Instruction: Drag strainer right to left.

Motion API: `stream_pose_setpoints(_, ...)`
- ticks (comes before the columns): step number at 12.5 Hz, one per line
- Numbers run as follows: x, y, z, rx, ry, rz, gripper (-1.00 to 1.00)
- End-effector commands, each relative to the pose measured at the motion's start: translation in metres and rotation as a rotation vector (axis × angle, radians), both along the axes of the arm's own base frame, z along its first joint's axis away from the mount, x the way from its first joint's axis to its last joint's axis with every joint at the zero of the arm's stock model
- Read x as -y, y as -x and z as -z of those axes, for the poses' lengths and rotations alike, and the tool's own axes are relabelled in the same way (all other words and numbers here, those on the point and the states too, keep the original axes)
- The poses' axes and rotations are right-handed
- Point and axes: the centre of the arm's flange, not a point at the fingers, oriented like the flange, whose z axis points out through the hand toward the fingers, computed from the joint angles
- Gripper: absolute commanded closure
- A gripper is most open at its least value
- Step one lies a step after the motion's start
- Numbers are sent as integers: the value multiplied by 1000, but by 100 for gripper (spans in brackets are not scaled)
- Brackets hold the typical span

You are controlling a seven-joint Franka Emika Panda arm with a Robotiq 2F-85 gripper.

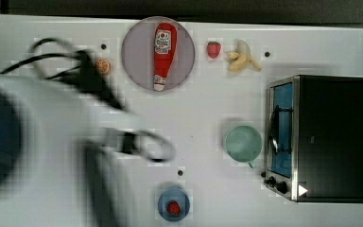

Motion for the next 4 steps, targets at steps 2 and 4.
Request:
stream_pose_setpoints(2,106,-7,40,-142,76,-205,-100)
stream_pose_setpoints(4,149,-7,41,-152,98,-226,-100)
